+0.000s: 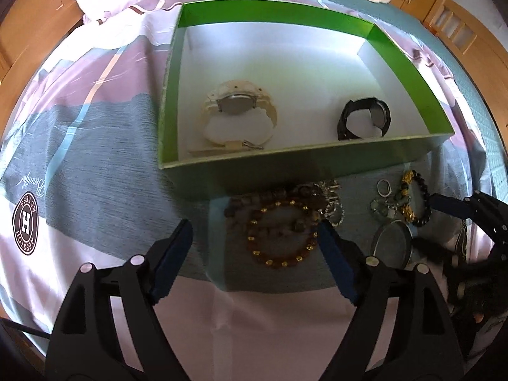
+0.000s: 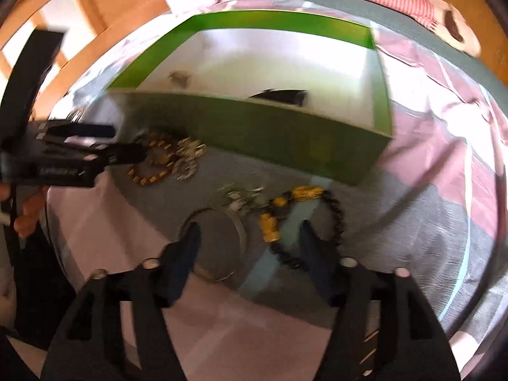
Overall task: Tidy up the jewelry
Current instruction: 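Grasp the red-amber bead bracelet with the left tool while the right tool grasps the black bead bracelet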
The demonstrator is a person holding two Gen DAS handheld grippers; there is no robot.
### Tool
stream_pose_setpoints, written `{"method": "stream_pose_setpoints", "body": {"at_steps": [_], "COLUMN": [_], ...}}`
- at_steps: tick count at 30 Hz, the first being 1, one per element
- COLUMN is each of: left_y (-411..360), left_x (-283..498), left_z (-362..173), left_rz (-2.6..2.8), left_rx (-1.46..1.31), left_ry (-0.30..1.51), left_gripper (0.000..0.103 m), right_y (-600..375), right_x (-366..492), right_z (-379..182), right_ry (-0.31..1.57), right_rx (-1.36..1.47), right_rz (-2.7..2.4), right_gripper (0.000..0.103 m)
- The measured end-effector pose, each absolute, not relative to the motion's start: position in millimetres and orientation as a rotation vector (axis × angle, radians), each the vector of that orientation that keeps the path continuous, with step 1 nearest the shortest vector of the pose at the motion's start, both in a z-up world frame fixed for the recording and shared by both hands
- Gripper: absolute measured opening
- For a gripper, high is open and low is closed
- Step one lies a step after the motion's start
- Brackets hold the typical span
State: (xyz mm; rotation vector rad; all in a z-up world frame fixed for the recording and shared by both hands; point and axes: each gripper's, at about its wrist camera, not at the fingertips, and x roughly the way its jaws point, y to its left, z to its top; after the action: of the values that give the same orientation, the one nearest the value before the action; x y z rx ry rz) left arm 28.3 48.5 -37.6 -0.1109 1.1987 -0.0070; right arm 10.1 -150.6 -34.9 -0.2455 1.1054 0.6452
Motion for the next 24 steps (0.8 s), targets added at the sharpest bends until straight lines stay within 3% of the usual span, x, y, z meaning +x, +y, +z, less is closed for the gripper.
{"method": "stream_pose_setpoints", "body": {"at_steps": [11, 13, 20, 24], "left_y": [22.6, 18.9, 17.3, 24.0], "left_x": [31.9, 32.4, 30.1, 29.8], "left_z": [-63.0, -64.7, -61.2, -56.2], "left_rz": [-0.038, -0.039, -0.058, -0.071], "left_rx": [-0.006, 0.013, 0.002, -0.04], "left_ry": [1.255, 1.252, 1.237, 1.236], "left_gripper": [0.085, 0.076, 0.051, 0.053], "right_y": [-114.7, -113.6, -126.8, -143.7], "right_x": [-14.9, -16.7, -15.1, -6.0], "right_z": [-64.8, -62.9, -57.0, -45.9], "right_ry": [1.12, 1.109, 1.109, 1.097], "right_rx": [-0.398, -0.396, -0.344, -0.27], "right_rz": [0.684, 0.706, 0.739, 0.741], "right_gripper": [0.065, 0.055, 0.052, 0.059]}}
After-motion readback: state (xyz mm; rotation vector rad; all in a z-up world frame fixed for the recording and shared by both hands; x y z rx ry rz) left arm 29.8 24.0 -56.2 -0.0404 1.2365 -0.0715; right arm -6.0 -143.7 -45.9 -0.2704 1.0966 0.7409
